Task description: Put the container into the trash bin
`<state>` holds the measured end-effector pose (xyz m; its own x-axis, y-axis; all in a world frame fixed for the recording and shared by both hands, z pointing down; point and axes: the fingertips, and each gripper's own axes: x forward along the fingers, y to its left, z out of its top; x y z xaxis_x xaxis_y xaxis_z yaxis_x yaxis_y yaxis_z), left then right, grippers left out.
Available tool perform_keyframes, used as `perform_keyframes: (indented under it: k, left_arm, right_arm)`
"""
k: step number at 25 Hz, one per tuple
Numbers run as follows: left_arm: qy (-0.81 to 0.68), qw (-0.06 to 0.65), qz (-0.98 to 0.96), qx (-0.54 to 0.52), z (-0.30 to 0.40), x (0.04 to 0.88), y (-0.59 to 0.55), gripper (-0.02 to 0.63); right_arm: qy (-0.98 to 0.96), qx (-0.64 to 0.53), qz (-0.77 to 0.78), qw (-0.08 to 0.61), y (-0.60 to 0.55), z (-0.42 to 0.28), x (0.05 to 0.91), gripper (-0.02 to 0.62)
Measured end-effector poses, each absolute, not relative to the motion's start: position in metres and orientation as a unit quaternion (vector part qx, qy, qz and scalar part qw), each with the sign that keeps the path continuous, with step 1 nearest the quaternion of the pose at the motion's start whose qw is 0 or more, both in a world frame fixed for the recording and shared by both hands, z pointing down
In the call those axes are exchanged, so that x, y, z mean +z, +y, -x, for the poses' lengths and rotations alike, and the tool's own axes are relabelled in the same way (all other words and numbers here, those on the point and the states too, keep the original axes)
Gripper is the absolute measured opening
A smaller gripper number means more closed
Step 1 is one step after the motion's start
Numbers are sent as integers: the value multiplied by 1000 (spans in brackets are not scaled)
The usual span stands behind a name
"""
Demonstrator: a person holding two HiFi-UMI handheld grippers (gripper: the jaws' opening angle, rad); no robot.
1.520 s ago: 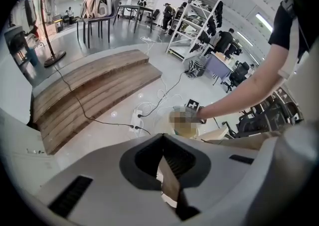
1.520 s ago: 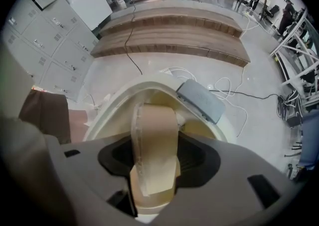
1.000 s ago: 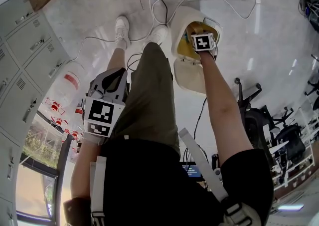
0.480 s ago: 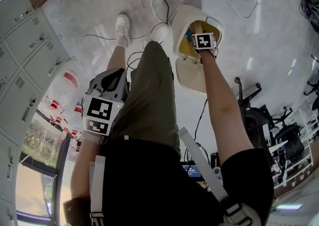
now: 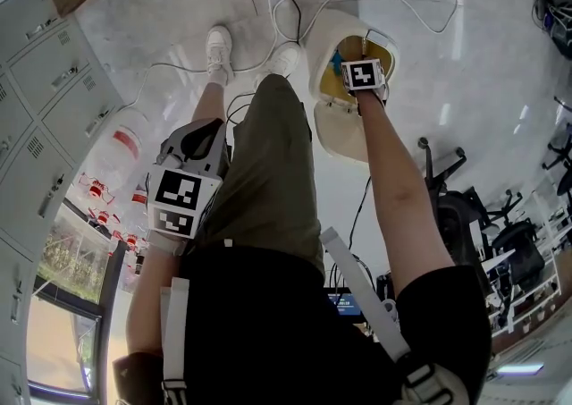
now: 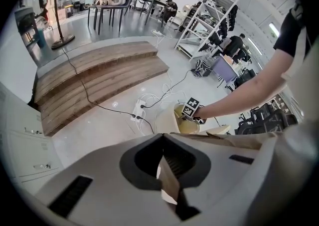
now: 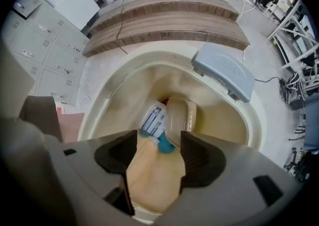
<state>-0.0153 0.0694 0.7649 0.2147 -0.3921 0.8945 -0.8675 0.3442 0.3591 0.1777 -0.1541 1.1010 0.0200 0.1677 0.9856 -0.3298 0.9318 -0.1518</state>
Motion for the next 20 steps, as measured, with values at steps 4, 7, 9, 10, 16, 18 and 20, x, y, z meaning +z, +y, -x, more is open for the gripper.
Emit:
perform_keyframes:
  k: [4, 7, 9, 10, 16, 18, 20]
  left_arm:
    - [-599, 561, -534, 203, 20, 759, 67, 8]
    - [-605, 555, -535, 200, 24, 753, 62, 8]
    - [-608, 554, -533, 199, 25, 748, 60, 8]
    - [-610, 552, -533, 198, 26, 746, 60, 8]
    - [-625, 535, -535, 190, 33, 736, 58, 8]
    - [-628, 531, -537, 188, 34, 732, 57, 8]
    - [-627, 531, -538, 186, 34, 728, 56, 8]
  right_arm:
    - [-681, 170, -56, 710, -153, -177, 1092, 279]
    - [-685, 158, -57, 709, -158, -172, 1078, 206]
    - [-691, 145, -58, 706, -161, -169, 1068, 100]
    - [-693, 141, -58, 704, -162, -167, 1064, 68]
    - [-698, 133, -46, 702, -162, -157, 1034, 23]
    - [-703, 131, -45, 698, -161, -155, 1023, 21]
    - [-706, 130, -43, 695, -160, -152, 1012, 20]
